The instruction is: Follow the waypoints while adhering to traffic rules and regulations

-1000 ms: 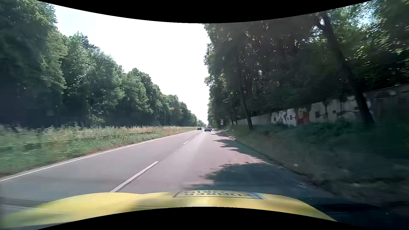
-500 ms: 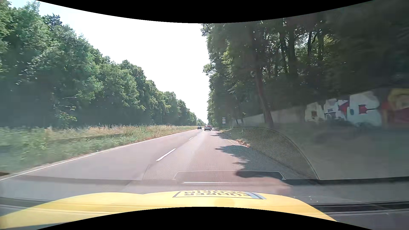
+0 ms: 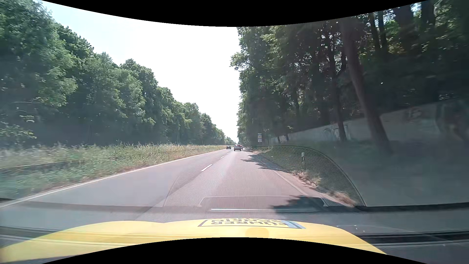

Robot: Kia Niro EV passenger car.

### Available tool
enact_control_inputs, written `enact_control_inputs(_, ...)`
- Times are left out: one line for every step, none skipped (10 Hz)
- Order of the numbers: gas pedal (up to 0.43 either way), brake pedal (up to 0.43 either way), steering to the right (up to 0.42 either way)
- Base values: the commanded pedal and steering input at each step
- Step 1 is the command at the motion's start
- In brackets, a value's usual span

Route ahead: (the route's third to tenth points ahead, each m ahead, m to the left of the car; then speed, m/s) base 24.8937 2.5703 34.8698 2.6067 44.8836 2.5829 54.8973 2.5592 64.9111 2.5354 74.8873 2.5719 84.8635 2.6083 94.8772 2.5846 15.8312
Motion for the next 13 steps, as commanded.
enact_control_inputs(0.087, 0.0, 0.0)
enact_control_inputs(0.087, 0.0, 0.0)
enact_control_inputs(0.087, 0.0, 0.0)
enact_control_inputs(0.087, 0.0, 0.0)
enact_control_inputs(0.087, 0.0, 0.0)
enact_control_inputs(0.098, 0.0, 0.0)
enact_control_inputs(0.098, 0.0, 0.0)
enact_control_inputs(0.098, 0.0, -0.001)
enact_control_inputs(0.098, 0.0, -0.001)
enact_control_inputs(0.098, 0.0, -0.001)
enact_control_inputs(0.098, 0.0, -0.001)
enact_control_inputs(0.098, 0.0, -0.001)
enact_control_inputs(0.098, 0.0, -0.001)
